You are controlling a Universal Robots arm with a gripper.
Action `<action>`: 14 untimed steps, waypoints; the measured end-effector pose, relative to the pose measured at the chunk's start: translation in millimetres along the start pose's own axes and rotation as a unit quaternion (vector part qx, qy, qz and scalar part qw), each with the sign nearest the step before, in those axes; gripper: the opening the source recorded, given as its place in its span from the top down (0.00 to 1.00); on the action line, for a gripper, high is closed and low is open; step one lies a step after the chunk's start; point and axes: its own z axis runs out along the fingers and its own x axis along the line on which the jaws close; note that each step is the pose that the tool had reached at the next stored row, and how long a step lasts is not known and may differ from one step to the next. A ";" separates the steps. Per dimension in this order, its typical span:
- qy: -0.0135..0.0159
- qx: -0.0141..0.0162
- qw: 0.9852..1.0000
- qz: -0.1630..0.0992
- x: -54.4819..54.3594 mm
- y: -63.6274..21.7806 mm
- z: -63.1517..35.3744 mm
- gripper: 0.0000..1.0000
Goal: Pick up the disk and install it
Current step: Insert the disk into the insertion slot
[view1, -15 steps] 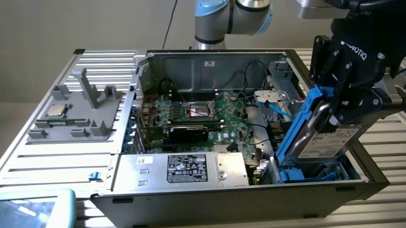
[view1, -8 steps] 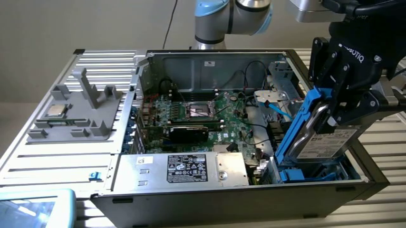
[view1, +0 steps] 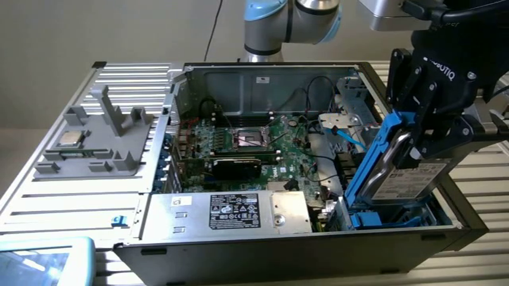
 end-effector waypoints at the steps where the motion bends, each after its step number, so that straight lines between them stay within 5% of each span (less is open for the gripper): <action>1: 0.000 0.000 1.000 0.000 0.0 0.0 0.8 0.63; 14: 0.000 0.001 1.000 0.000 -0.2 0.3 4.3 0.63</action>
